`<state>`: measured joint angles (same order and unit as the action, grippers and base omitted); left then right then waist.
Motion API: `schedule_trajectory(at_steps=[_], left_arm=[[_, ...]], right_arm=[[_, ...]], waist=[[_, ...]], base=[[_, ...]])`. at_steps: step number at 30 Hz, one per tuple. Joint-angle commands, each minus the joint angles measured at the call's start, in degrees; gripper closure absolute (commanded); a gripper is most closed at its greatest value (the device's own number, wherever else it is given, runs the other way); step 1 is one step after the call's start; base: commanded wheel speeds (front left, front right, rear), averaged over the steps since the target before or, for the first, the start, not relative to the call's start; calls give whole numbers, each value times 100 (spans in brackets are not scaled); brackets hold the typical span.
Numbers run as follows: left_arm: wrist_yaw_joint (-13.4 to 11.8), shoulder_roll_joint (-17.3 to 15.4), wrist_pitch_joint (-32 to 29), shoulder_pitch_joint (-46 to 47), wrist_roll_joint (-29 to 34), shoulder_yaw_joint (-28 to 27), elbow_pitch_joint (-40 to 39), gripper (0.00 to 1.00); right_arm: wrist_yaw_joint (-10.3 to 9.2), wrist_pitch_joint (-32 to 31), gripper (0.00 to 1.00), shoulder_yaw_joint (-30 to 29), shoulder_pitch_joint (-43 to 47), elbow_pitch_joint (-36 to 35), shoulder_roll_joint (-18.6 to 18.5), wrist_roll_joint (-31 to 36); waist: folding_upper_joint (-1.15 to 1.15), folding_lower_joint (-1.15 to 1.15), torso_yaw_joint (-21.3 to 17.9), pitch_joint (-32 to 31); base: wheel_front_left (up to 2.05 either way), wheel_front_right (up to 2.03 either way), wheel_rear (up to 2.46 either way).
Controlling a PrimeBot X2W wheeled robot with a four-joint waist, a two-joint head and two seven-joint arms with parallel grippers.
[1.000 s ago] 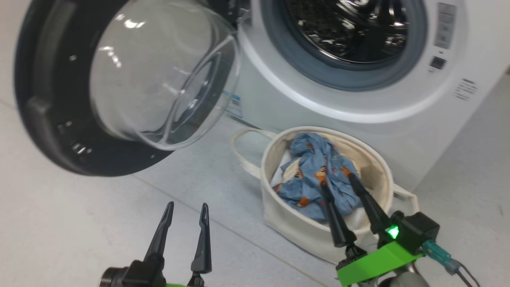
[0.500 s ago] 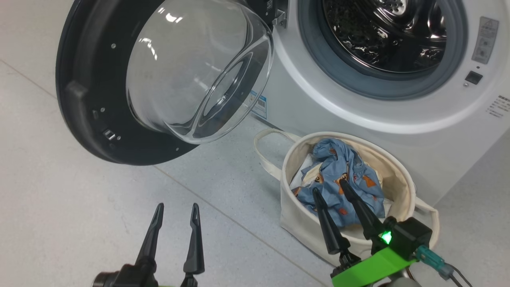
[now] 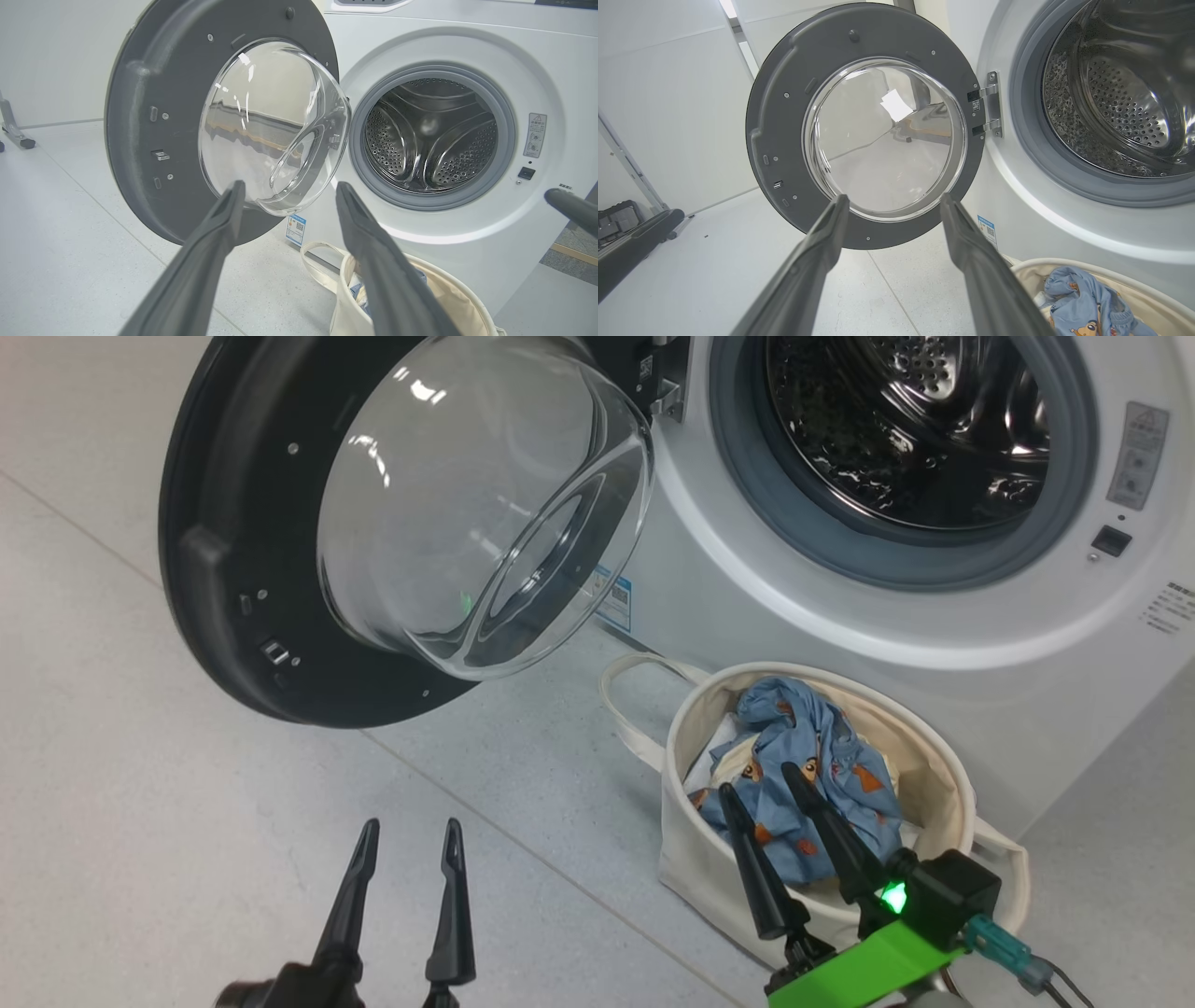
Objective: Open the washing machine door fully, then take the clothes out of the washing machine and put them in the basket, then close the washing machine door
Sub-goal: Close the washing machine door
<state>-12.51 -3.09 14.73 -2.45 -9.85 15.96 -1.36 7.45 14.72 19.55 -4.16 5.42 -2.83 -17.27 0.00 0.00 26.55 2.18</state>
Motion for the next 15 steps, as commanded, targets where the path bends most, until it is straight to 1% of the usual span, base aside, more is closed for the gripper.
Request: schedule_trajectory(at_steps=[1,10,11,12,13,15], left_arm=[[33,22,27,66,20,-195,-200,0],[81,22,27,10,15,-280,-155,0],[92,22,27,4,-1,-299,-141,10],[105,22,27,0,-9,-332,-129,82],[120,22,27,-5,-26,-370,-129,100],[150,22,27,-6,-89,-490,-186,100]], right_arm=[[3,28,0,156,-39,-171,-5,-49],[3,28,0,173,-37,-137,-5,-105],[3,28,0,171,-38,-132,-5,-104],[3,28,0,170,-39,-126,-5,-104],[3,28,0,167,-40,-122,-5,-104],[3,28,0,159,-41,-117,-5,-100]], waist=[[0,0,19,-17],[0,0,46,-70],[0,0,44,-70],[0,0,39,-66],[0,0,34,-60],[0,0,24,-38]], base=[[0,0,0],[0,0,0],[0,0,0],[0,0,0],[0,0,0],[0,0,0]])
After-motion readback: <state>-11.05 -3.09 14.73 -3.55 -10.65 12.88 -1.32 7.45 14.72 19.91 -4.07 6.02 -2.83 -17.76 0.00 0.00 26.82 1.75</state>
